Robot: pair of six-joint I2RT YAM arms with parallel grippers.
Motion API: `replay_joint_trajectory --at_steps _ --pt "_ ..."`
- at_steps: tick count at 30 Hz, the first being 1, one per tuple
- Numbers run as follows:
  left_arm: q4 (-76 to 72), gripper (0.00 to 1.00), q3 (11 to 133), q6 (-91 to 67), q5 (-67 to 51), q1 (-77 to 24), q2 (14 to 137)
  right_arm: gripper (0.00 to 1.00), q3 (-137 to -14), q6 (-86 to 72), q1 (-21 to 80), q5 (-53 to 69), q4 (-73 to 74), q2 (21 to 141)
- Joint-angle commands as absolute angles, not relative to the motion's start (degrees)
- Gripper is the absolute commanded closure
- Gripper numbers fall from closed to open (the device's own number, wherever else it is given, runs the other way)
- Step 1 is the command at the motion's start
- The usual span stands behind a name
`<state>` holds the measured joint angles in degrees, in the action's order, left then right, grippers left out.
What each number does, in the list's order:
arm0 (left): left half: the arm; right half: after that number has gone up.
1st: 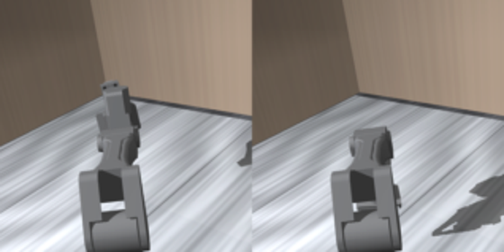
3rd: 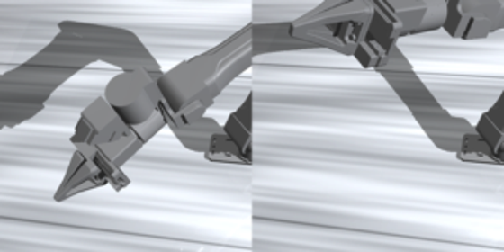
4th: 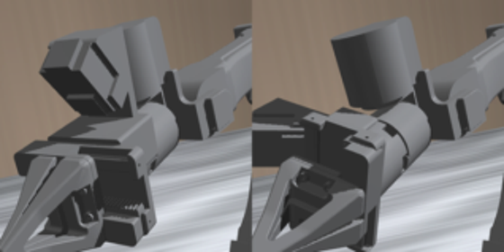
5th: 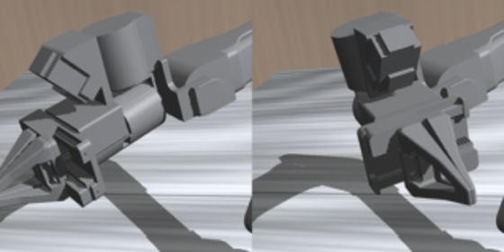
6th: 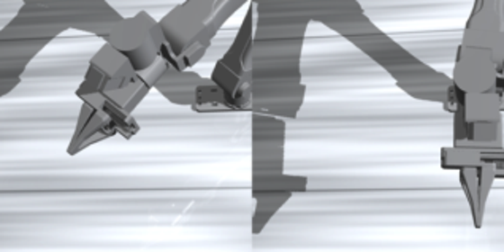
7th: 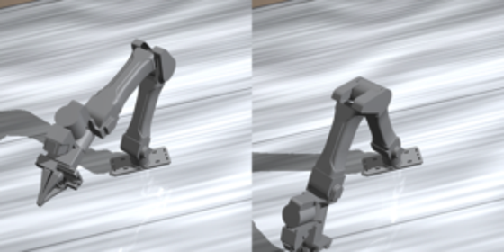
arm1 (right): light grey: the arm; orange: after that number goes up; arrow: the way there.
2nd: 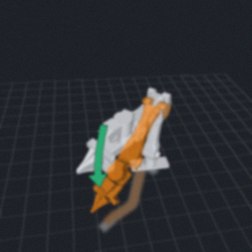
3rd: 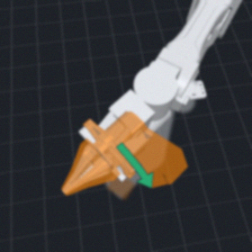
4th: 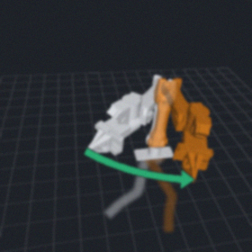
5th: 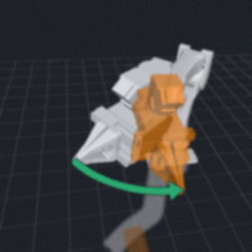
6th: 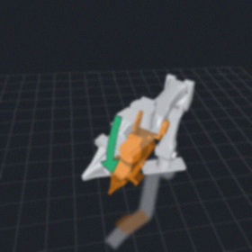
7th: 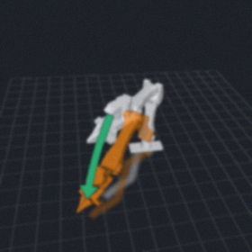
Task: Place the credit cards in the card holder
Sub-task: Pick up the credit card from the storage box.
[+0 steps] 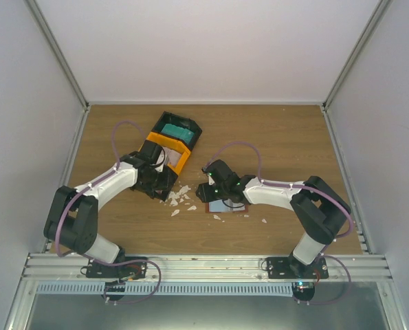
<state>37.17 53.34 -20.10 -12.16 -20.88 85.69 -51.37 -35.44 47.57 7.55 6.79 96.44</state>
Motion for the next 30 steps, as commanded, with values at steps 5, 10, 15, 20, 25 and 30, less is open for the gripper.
replay_joint_trajectory --at_steps 5,10,15,20,25,30 --pt "35.1 0.73 52.9 -20.9 -8.9 -21.6 86.8 0.54 -50.9 -36.1 48.0 5.9 7.2 95.1" --pt "35.8 0.95 54.1 -20.9 -6.5 -21.8 85.7 0.54 -50.7 -36.2 48.1 5.5 7.5 94.5" --pt "39.2 1.00 56.1 -20.9 -3.1 -22.1 83.1 0.54 -50.4 -36.0 48.1 5.4 7.1 92.0" --pt "42.6 1.00 58.2 -20.7 -1.4 -22.1 79.2 0.53 -50.6 -35.6 48.1 5.1 7.1 89.7" --pt "45.3 1.00 60.4 -21.0 -1.4 -22.2 74.1 0.53 -50.1 -35.2 48.0 5.0 6.9 85.5" --pt "41.7 1.00 59.4 -24.1 -8.8 -22.2 67.1 0.51 -49.2 -35.3 47.4 1.2 9.4 78.8"
